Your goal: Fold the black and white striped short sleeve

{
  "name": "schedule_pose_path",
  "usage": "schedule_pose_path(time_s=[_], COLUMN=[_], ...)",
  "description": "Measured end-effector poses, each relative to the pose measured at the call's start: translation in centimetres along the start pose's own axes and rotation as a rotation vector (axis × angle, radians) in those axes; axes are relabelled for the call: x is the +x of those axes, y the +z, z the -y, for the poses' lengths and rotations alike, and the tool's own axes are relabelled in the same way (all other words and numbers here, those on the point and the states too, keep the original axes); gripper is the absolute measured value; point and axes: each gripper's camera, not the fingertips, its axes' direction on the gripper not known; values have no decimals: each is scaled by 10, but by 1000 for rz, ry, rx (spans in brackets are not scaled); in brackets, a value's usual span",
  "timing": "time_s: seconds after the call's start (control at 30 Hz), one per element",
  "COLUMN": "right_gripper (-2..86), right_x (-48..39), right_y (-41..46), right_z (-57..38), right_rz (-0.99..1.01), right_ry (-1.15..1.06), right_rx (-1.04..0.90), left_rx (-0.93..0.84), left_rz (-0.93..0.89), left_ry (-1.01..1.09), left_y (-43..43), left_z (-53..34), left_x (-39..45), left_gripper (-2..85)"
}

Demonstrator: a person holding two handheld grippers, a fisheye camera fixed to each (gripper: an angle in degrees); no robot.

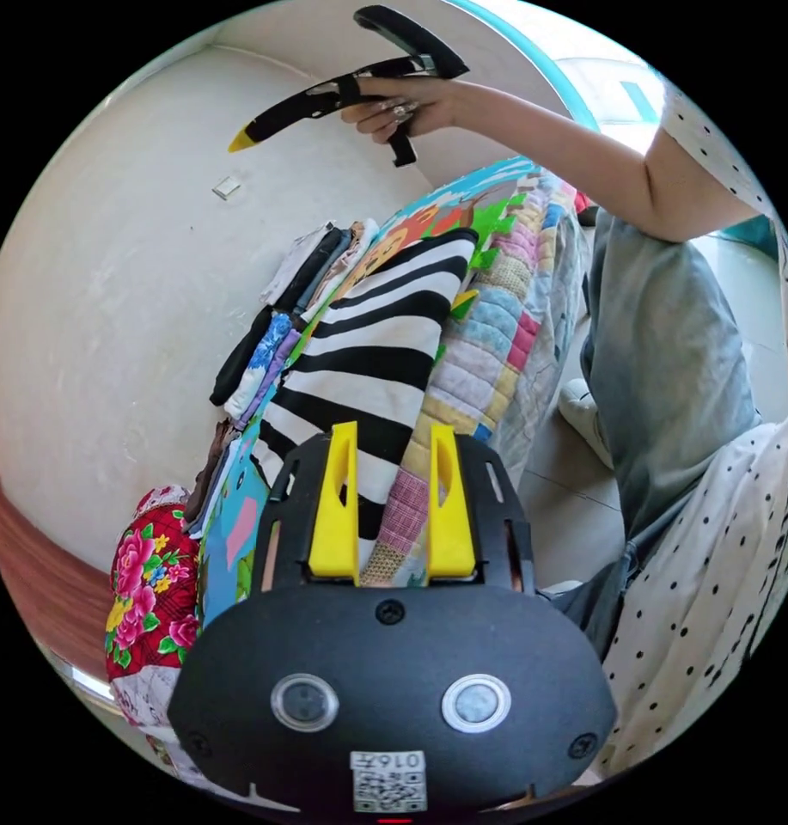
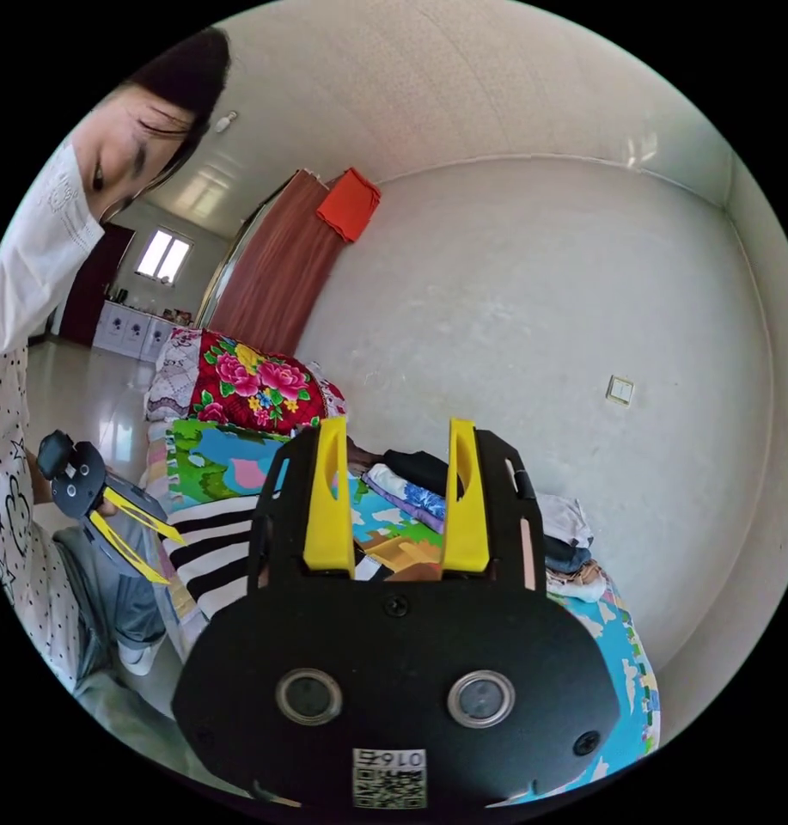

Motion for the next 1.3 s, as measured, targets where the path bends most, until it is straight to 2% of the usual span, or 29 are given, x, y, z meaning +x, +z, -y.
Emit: schedule_pose_path(time_s=[0.2, 0.4, 0.5, 0.67, 0.73, 0.83, 0.93, 1.0, 1.17, 1.3], right_gripper=[158, 160, 164, 185, 197, 238, 268, 269, 207, 195], right_x=[-29, -84, -121, -194, -222, -269, -312, -328, -329, -327], right_y=[3, 26, 39, 66, 82, 116, 149, 163, 170, 173], right_z=[28, 60, 75, 102, 110, 121, 123, 124, 165, 188], right_rz=[24, 19, 34, 311, 351, 333, 178, 55, 29, 45], right_ry=[-29, -239, -378, -564, -591, -599, -671, -720, -636, -561], right_rx=[-27, -166, -213, -335, -382, -509, -629, -640, -630, -608], left_rx=[-92, -27, -34, 12, 25, 33, 41, 41, 53, 79], left_rz=[9, -51, -157, -357, -387, -405, -406, -396, -408, -430], left_ry=[10, 33, -64, -262, -302, -349, -356, -360, -403, -466], left_y=[11, -5, 3, 16, 21, 28, 33, 37, 44, 50], left_z=[6, 2, -2, -14, -19, -28, -37, -45, -63, -75], left_x=[-17, -57, -98, -173, -191, -212, -221, -227, -244, -261], left_gripper=[112, 30, 12, 2, 1, 1, 1, 1, 3, 4])
